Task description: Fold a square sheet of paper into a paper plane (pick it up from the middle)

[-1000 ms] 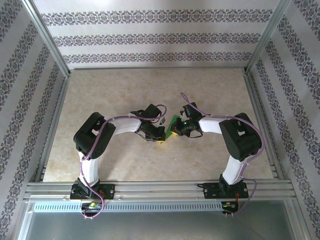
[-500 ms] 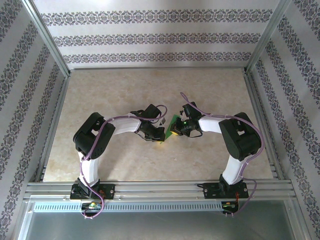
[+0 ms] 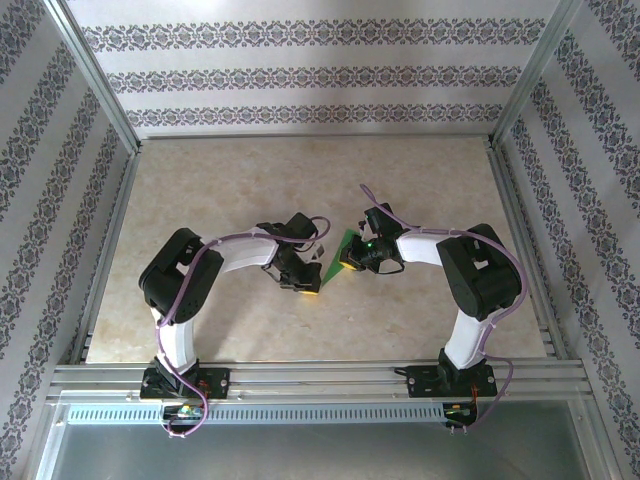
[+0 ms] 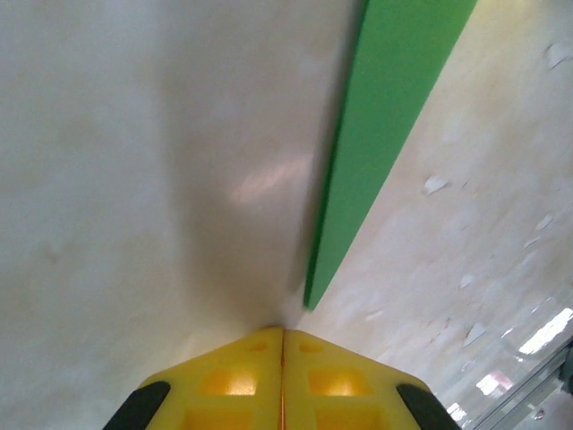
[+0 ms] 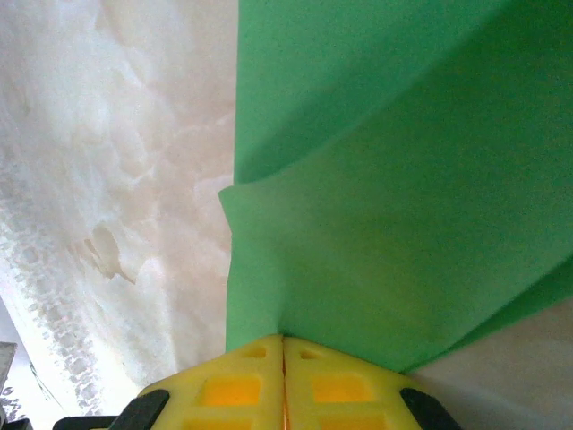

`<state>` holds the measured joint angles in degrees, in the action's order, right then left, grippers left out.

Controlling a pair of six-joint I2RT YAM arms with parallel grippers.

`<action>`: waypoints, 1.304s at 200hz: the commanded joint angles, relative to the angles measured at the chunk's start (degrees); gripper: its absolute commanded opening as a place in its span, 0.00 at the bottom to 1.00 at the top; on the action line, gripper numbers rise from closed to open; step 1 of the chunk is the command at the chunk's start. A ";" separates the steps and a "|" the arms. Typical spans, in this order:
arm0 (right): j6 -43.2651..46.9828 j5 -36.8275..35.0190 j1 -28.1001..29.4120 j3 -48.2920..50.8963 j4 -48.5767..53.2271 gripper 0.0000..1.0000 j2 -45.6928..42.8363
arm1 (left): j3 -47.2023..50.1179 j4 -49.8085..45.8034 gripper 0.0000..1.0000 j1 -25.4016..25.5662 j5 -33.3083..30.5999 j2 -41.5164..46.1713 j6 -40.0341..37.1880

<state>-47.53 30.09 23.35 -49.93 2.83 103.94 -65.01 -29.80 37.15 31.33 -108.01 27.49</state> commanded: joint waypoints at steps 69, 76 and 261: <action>1.41 -6.99 -0.59 1.51 6.50 0.10 5.70 | -6.94 10.12 0.07 -0.67 0.74 -1.05 6.89; 1.40 -6.84 -0.59 1.42 6.50 0.10 5.75 | -6.96 10.99 0.06 -0.62 1.01 -1.87 7.54; 1.66 -0.29 3.04 -1.92 2.02 0.10 6.13 | 1.71 0.46 0.04 -1.60 -6.12 1.67 3.54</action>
<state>-45.01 33.98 24.95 -52.73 1.50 107.04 -66.08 -19.22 36.58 27.33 -109.95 34.13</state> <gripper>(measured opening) 0.098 0.054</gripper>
